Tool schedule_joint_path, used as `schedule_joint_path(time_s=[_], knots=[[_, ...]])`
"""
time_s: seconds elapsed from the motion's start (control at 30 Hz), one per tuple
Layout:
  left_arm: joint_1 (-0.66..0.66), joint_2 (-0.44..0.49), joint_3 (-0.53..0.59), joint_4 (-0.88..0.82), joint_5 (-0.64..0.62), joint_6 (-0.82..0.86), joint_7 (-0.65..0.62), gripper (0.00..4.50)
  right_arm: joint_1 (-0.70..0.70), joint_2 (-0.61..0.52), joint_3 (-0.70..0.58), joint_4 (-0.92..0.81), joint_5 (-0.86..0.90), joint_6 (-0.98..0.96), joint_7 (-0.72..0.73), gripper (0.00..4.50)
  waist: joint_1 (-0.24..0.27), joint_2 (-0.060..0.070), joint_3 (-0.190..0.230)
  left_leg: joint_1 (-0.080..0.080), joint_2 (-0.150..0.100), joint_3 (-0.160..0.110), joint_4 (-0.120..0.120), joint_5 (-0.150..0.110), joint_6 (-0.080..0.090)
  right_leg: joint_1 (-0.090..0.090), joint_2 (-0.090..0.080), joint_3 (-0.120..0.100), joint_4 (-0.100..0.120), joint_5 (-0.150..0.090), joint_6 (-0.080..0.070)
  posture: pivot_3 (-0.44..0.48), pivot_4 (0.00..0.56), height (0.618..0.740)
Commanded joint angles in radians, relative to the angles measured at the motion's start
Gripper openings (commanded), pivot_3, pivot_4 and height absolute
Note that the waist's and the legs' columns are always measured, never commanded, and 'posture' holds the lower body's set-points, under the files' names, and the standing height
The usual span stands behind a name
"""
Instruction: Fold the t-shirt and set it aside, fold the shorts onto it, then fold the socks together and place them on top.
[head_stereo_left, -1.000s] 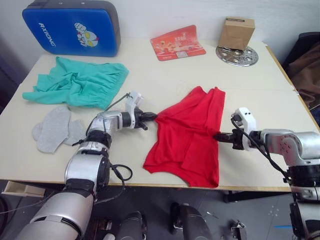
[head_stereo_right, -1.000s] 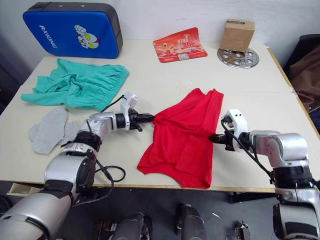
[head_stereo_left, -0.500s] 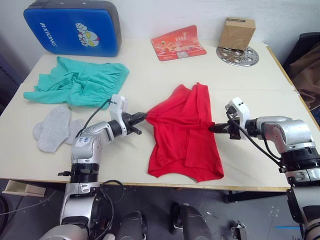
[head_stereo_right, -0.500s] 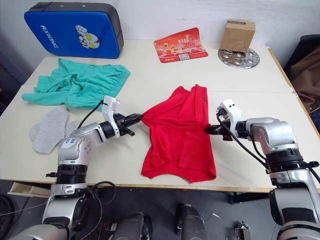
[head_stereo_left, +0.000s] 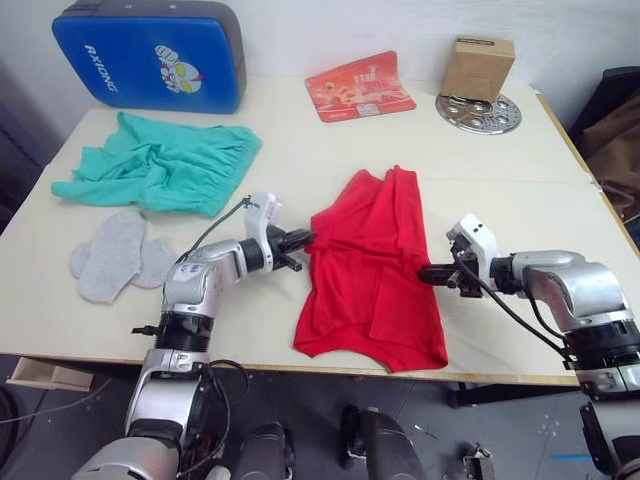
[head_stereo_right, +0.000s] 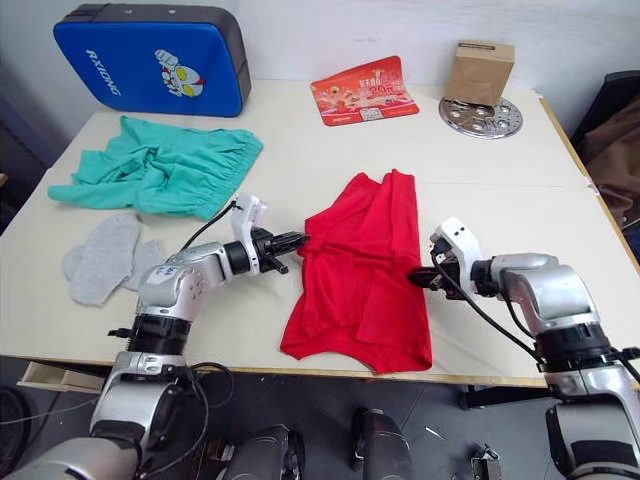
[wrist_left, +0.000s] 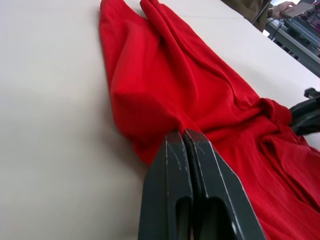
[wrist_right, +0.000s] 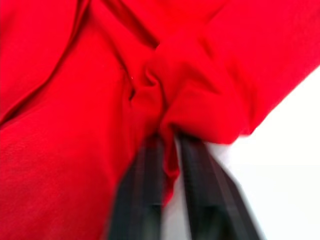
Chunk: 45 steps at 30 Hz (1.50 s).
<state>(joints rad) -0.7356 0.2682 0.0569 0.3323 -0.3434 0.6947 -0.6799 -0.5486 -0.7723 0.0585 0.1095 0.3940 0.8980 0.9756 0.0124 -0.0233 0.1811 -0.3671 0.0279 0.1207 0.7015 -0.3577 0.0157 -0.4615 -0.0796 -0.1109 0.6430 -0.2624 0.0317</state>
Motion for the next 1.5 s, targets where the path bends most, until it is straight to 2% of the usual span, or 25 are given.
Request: schedule_joint_path(time_s=[0.03,0.13,0.23,0.27,0.37,0.4,0.53,0.6,0.7,0.83,0.9,0.97,1.0,1.07,1.3,1.37,1.5], knots=[[-0.019,0.062,-0.023,-0.002,0.005,-0.052,-0.087,0.91,0.077,-0.07,-0.098,-0.152,0.039,0.012,0.002,2.05,0.003,0.0,0.0,0.0,0.0,0.0,0.0,0.0,0.0,0.0,0.0,0.0,0.0,0.0,0.0,0.0,0.15,0.74],[0.002,0.163,-0.075,-0.053,0.014,-0.103,-0.232,1.9,0.199,-0.148,-0.144,-0.277,0.008,-0.095,0.028,3.16,0.008,0.001,0.0,0.0,0.0,0.0,0.0,0.0,0.0,0.0,0.0,0.0,0.0,0.0,0.0,0.0,0.15,0.74],[0.035,0.276,-0.137,-0.11,0.044,-0.22,-0.392,2.79,0.321,-0.218,-0.181,-0.356,-0.04,-0.222,0.042,4.15,0.007,0.001,0.0,0.0,0.001,0.0,-0.001,-0.001,-0.001,0.0,0.002,0.0,-0.001,0.0,0.0,0.0,0.15,0.74],[0.051,0.316,-0.161,-0.117,0.071,-0.31,-0.45,3.07,0.367,-0.235,-0.198,-0.369,-0.066,-0.295,0.046,4.48,0.007,0.001,0.0,0.001,0.001,0.001,-0.001,-0.001,-0.002,0.0,0.002,0.0,-0.001,0.0,0.0,0.0,0.15,0.74],[0.105,0.395,-0.244,-0.127,0.177,-0.635,-0.567,4.04,0.495,-0.267,-0.234,-0.389,-0.165,-0.548,0.048,4.5,0.009,0.001,0.0,0.003,0.0,0.002,-0.001,-0.001,-0.002,0.001,0.002,0.002,-0.006,0.0,0.0,0.0,0.15,0.74],[0.114,0.401,-0.259,-0.121,0.196,-0.702,-0.582,4.04,0.518,-0.27,-0.238,-0.389,-0.186,-0.604,0.047,4.5,0.01,0.001,0.0,0.005,0.0,0.003,-0.001,-0.001,-0.002,0.002,0.002,0.002,-0.006,0.0,0.0,0.0,0.15,0.74],[0.111,0.388,-0.329,-0.049,0.273,-1.042,-0.639,4.04,0.626,-0.323,-0.19,-0.301,-0.397,-1.141,0.038,4.5,0.014,0.002,0.001,0.011,0.001,0.002,-0.003,-0.001,-0.002,0.011,0.002,0.001,-0.01,0.0,0.0,0.0,0.15,0.74],[0.092,0.363,-0.354,0.018,0.306,-1.159,-0.634,4.04,0.636,-0.317,-0.172,-0.253,-0.43,-1.275,0.023,4.5,0.012,0.002,0.001,0.015,0.001,0.002,-0.004,-0.002,-0.001,0.015,0.002,0.001,-0.012,0.0,0.0,0.0,0.15,0.74],[0.057,0.32,-0.383,0.117,0.343,-1.294,-0.623,4.04,0.631,-0.294,-0.149,-0.209,-0.457,-1.386,-0.004,4.5,0.011,0.002,0.001,0.016,0.002,0.002,-0.004,-0.002,-0.001,0.017,0.002,0.001,-0.013,0.0,0.0,0.0,0.15,0.74],[0.022,0.263,-0.425,0.236,0.386,-1.403,-0.608,4.04,0.608,-0.235,-0.092,-0.204,-0.482,-1.416,-0.046,4.5,0.011,0.001,0.0,0.016,0.002,0.001,-0.004,-0.002,0.0,0.017,0.003,0.001,-0.012,0.0,0.0,0.0,0.15,0.74],[0.002,0.239,-0.434,0.297,0.401,-1.439,-0.6,3.65,0.59,-0.208,-0.072,-0.193,-0.498,-1.421,-0.061,4.5,0.012,0.001,0.0,0.019,0.002,0.001,-0.003,-0.002,0.0,0.021,0.002,0.0,-0.013,0.0,0.0,0.0,0.15,0.74],[-0.017,0.22,-0.442,0.356,0.416,-1.469,-0.592,3.19,0.568,-0.181,-0.055,-0.185,-0.512,-1.419,-0.077,4.13,0.012,0.001,0.0,0.029,0.002,-0.001,-0.005,-0.004,0.003,0.033,0.002,-0.001,-0.016,0.0,0.0,0.0,0.15,0.74],[-0.023,0.213,-0.445,0.376,0.419,-1.479,-0.588,2.82,0.559,-0.172,-0.049,-0.186,-0.515,-1.414,-0.083,3.82,0.013,0.001,0.0,0.032,0.003,-0.001,-0.005,-0.006,0.004,0.035,0.002,-0.001,-0.017,-0.001,0.0,0.0,0.15,0.74],[-0.033,0.205,-0.448,0.401,0.416,-1.491,-0.588,2.27,0.547,-0.159,-0.037,-0.189,-0.517,-1.405,-0.089,3.26,0.014,0.001,0.0,0.032,0.003,-0.001,-0.005,-0.007,0.005,0.036,0.001,-0.001,-0.017,-0.001,0.0,0.0,0.15,0.74],[-0.036,0.187,-0.446,0.41,0.384,-1.489,-0.615,0.07,0.54,-0.16,-0.024,-0.224,-0.489,-1.365,-0.079,0.78,0.013,0.001,0.0,0.031,0.002,-0.001,-0.005,-0.007,0.005,0.034,0.001,-0.001,-0.016,0.0,0.0,0.0,0.15,0.74],[-0.03,0.187,-0.44,0.391,0.358,-1.459,-0.639,0.0,0.551,-0.167,-0.034,-0.237,-0.465,-1.356,-0.068,0.05,0.013,0.001,0.0,0.031,0.002,-0.001,-0.005,-0.007,0.005,0.034,0.001,-0.001,-0.016,0.0,0.0,0.0,0.15,0.74],[0.006,0.217,-0.433,0.277,0.261,-1.3,-0.749,0.0,0.588,-0.19,-0.059,-0.319,-0.358,-1.256,-0.013,0.01,0.011,0.002,0.0,0.03,0.003,-0.001,-0.005,-0.007,0.005,0.033,0.001,-0.001,-0.016,-0.001,0.0,0.0,0.15,0.74]])
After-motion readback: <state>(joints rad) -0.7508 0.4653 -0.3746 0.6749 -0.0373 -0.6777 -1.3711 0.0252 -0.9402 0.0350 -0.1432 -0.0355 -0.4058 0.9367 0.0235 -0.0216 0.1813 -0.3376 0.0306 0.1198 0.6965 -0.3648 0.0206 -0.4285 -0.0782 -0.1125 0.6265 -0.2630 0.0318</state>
